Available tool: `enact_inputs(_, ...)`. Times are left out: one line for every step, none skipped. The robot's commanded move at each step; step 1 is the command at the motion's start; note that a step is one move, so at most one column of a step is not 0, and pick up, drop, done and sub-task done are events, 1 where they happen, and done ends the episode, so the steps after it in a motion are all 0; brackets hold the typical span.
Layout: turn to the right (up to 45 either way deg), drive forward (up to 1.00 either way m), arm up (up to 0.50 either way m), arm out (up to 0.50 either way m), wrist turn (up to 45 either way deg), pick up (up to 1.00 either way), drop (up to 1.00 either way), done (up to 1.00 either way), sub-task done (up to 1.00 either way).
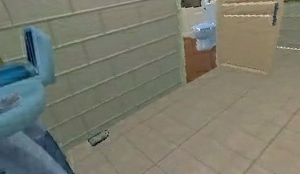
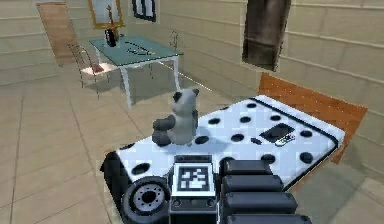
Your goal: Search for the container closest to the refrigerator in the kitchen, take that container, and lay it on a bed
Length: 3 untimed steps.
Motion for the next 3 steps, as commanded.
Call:
enact_inputs(0.0,0.55,0.0,0.0,0.0,0.0,0.0,0.0,0.0)
enact_inputs(45.0,0.0,0.0,0.0,0.0,0.0,0.0,0.0,0.0)
enact_inputs(12.0,0.0,0.0,0.0,0.0,0.0,0.0,0.0,0.0)
